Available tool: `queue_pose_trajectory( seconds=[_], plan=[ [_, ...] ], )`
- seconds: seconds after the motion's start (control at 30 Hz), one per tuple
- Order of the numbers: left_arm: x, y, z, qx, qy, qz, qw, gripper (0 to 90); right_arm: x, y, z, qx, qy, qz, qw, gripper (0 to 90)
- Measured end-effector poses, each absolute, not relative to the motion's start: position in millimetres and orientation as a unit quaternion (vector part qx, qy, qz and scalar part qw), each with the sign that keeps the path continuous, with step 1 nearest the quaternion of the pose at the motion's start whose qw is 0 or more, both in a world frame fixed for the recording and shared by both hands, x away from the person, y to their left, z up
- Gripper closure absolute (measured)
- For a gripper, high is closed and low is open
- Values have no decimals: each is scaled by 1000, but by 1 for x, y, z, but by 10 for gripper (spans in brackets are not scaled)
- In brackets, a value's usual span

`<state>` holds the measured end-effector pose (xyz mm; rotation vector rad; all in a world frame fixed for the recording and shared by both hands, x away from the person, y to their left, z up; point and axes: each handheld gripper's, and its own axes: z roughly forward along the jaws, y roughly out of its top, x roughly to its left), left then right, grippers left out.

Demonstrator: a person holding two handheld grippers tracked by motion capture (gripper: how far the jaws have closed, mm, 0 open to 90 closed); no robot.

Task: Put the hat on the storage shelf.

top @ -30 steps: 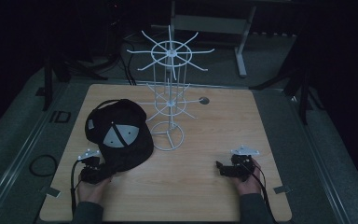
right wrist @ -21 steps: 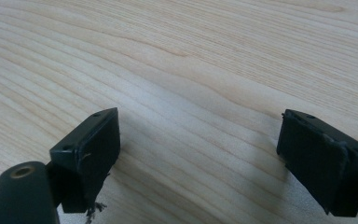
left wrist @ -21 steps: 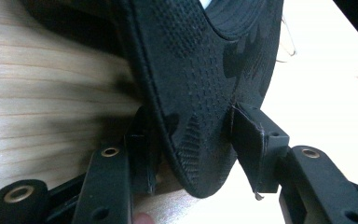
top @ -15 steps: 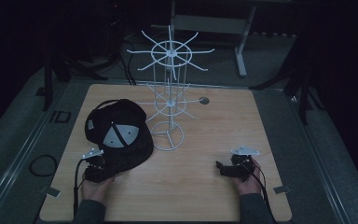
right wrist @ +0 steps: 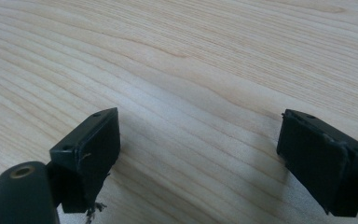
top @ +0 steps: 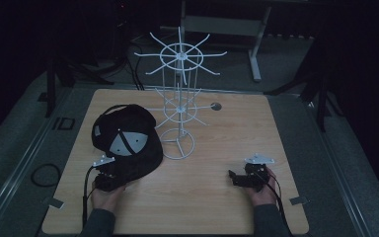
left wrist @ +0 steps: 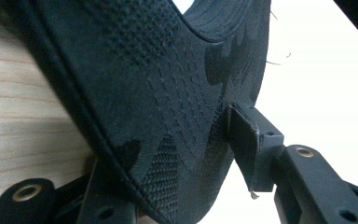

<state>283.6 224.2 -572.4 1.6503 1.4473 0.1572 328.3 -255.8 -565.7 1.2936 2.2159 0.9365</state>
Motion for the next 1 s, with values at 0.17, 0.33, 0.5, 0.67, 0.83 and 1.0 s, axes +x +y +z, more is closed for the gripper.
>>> queue_pose_trajectory(
  seconds=[0.17, 0.33, 0.5, 0.67, 0.83, 1.0],
  plan=[
    [282, 221, -568, 673, 571, 64, 466, 707, 328, -256, -566, 464, 794, 336, 204, 130],
    [281, 219, -560, 665, 555, 60, 496, 777, 328, -256, -566, 464, 794, 335, 203, 129],
    [281, 220, -558, 655, 562, 55, 502, 805, 328, -256, -566, 464, 794, 335, 203, 129],
    [281, 224, -551, 648, 566, 64, 505, 851, 328, -256, -566, 464, 794, 335, 203, 129],
    [281, 224, -541, 650, 568, 80, 498, 866, 328, -256, -566, 465, 794, 335, 203, 129],
    [282, 227, -538, 642, 574, 87, 501, 866, 328, -256, -566, 465, 794, 335, 203, 129]
  ],
)
